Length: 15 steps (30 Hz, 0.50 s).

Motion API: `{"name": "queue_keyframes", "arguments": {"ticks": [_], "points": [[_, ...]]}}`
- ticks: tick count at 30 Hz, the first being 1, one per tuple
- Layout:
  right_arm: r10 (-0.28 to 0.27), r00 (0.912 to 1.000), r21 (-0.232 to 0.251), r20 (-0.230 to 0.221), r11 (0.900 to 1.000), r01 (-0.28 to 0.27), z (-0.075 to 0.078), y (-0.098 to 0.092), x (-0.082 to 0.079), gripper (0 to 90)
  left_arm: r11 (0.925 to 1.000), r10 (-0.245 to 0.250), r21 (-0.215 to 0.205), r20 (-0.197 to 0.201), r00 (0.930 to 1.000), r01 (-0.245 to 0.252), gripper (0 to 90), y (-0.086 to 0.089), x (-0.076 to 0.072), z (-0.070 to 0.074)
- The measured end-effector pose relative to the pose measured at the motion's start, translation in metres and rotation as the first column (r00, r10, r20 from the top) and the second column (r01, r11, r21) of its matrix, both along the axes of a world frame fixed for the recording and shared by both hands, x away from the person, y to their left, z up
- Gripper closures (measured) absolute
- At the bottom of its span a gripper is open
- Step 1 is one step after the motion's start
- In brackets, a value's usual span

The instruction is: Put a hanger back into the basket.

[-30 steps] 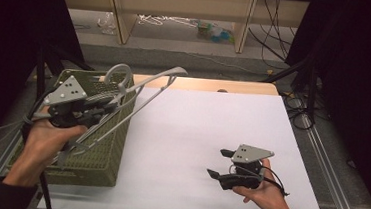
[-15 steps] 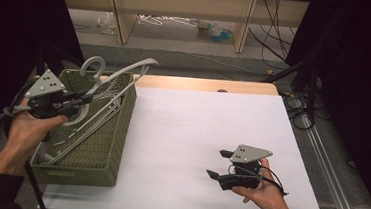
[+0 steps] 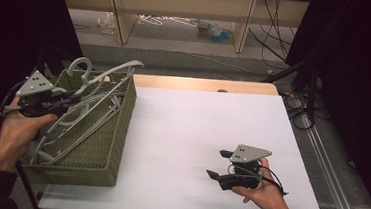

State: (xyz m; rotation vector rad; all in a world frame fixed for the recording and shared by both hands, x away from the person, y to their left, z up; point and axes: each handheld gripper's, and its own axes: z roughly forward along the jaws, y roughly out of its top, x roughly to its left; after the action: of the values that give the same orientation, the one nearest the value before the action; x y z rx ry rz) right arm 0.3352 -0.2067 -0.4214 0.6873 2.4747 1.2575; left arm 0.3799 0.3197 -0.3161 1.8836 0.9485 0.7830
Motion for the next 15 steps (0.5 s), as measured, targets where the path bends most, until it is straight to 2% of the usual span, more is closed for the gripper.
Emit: {"name": "queue_keyframes", "arguments": {"ticks": [3, 15], "points": [[-0.001, 1.0000, 0.004, 0.006, 1.000, 0.001, -0.001, 0.001, 0.000, 23.8, 0.9998, 0.021, 0.007, -0.018, 0.9996, -0.021, 78.9, 0.008, 0.002, -0.007], [0.002, 1.0000, -0.004, -0.002, 1.000, -0.002, -0.001, 0.000, 0.000, 23.6, 0.9986, 0.047, -0.023, -0.026, 0.9986, -0.047, 78.9, 0.031, 0.000, -0.024]]}}
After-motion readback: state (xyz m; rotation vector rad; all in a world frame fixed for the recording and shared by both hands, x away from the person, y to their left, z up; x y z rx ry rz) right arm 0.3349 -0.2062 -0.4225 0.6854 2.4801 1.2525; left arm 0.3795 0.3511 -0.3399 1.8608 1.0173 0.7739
